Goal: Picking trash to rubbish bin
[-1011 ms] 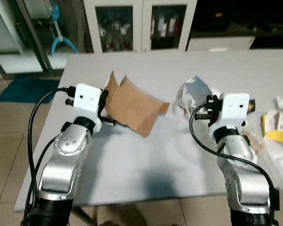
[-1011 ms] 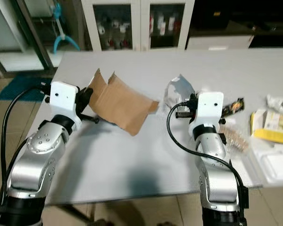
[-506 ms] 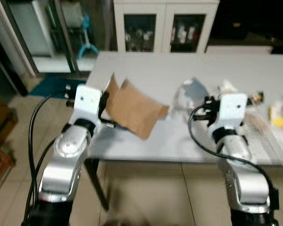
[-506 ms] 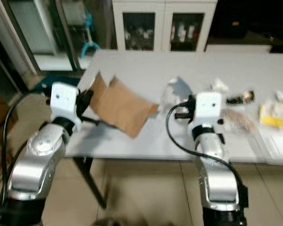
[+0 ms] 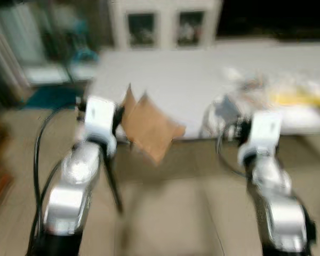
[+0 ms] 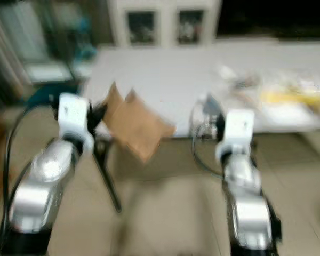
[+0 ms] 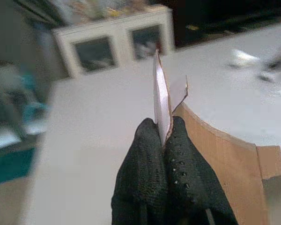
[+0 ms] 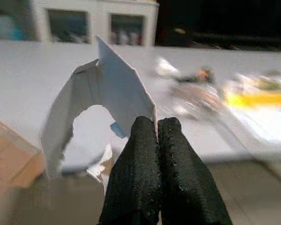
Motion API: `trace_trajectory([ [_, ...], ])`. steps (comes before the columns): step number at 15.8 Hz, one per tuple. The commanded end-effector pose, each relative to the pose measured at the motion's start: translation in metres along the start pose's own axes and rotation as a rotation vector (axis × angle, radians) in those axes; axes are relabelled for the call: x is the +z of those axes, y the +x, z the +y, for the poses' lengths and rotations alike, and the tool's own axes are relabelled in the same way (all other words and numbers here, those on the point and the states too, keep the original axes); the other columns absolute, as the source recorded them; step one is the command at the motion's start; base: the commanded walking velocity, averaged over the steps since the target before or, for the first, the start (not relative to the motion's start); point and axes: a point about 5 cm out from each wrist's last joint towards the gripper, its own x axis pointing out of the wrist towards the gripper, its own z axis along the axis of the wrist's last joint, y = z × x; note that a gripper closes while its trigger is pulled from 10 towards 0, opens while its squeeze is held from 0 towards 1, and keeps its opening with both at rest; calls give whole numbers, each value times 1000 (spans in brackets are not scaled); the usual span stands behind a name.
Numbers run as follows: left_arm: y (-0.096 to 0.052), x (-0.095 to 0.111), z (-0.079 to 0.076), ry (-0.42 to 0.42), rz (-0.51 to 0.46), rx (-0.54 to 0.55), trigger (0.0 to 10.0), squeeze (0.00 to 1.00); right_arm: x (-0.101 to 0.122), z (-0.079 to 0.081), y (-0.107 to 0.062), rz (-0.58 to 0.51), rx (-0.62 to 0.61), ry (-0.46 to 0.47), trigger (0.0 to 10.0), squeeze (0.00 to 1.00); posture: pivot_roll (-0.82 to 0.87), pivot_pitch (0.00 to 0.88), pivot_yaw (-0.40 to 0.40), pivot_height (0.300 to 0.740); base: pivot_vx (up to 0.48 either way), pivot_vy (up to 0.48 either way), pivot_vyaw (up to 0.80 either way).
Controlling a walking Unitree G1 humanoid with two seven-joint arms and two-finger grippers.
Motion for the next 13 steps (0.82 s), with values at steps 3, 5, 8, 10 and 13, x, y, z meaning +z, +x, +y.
trace_trajectory([
  [3, -5, -4, -6, -119, 20, -41, 10000, 0, 5, -5, -7, -24, -28, -22, 10000, 0, -55, 0, 13, 740, 0, 0, -800],
  [5, -6, -6, -7, -161, 14, -48, 10000, 0, 0, -7, -11, -3, -30, -25, 10000, 0, -55, 0, 9, 740, 0, 0, -800],
  [8, -7, -7, -8, -138, 22, -43, 10000, 0, -9, -11, -14, 43, -42, -59, 10000, 0, -57, 0, 3, 740, 0, 0, -800],
  [10, -8, -13, -10, -29, 27, -51, 10000, 0, -12, -12, -14, 52, -44, -75, 10000, 0, -65, 0, 3, 740, 0, 0, -800],
  [13, -8, -25, -10, 12, 19, -2, 10000, 0, -20, -15, -12, 63, -38, -97, 10000, 0, -66, 0, -7, 740, 0, 0, -800],
])
